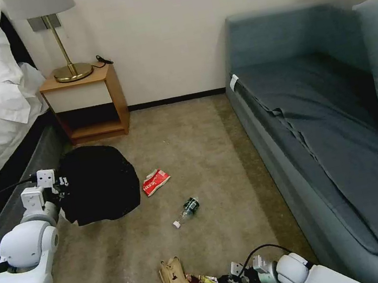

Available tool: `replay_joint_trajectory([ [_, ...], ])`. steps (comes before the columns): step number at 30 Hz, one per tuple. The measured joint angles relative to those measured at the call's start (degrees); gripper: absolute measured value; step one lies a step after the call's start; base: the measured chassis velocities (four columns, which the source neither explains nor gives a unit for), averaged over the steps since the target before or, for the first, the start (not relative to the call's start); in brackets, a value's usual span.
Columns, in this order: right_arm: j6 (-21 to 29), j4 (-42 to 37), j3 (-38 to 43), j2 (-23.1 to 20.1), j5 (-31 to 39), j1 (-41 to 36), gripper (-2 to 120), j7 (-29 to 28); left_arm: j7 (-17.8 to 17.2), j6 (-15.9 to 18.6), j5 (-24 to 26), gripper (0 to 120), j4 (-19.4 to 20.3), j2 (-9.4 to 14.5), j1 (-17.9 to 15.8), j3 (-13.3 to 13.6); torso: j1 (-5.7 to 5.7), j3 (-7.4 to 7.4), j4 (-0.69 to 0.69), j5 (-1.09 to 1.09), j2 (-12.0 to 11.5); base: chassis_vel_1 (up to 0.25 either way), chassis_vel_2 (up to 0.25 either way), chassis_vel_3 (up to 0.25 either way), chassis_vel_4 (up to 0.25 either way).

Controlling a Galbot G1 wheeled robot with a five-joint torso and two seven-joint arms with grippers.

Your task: Pick up the trash bin, then pick up the garbage on the floor and place it into the trash bin.

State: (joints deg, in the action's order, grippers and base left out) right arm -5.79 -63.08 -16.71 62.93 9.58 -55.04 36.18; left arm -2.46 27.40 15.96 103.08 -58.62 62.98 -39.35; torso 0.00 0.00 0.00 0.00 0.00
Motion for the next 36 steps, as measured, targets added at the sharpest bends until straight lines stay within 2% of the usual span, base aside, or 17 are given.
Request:
replay_joint_trajectory([
  [23, -1.4, -2.2, 3.6, -0.8, -0.6, -1.9, 0, 0.5, 0.9, -1.9, -1.6, 5, -0.7, -1.4, 1.0, 0.0, 0.0, 0.0, 0.0, 0.0, 0.0, 0.0, 0.0, 0.0, 0.0],
  [36, -1.6, -1.9, 3.8, 0.9, -0.9, -1.3, 0, 0.5, 2.4, -4.0, -3.9, 5, -1.2, -2.6, 2.7, -2.0, 0.0, 0.0, 0.0, 0.0, 0.0, 0.0, 0.0, 0.0, 0.0],
])
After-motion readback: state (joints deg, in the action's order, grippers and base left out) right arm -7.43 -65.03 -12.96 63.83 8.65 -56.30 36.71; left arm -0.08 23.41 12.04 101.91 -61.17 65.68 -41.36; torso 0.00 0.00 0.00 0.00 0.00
